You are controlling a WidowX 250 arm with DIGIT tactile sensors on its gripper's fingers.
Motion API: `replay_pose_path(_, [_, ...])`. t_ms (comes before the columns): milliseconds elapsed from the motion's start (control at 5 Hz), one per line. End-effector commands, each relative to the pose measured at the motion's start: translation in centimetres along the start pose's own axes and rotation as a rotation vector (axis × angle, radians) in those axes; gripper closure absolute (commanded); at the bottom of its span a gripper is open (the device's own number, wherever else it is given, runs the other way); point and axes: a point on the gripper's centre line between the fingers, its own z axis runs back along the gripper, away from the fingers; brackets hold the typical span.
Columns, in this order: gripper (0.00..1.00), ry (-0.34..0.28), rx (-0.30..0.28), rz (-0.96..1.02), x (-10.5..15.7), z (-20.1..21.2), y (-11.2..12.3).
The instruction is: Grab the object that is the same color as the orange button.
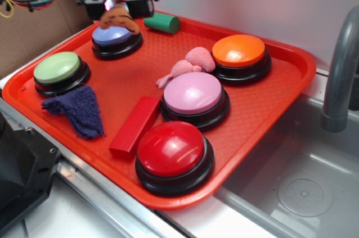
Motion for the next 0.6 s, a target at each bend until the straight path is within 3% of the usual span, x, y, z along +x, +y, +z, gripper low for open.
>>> replay_pose_path(0, [1.0,-0.057,0.027,-0.268,-3.9,3.3,0.9])
replay_pose_path(200, [1.0,-0.071,-0.054,-0.295,-5.4,3.6,1.6])
replay_pose_path(400, [1.0,-0.048,-0.084,-0.281,-5.2,3.6,2.3])
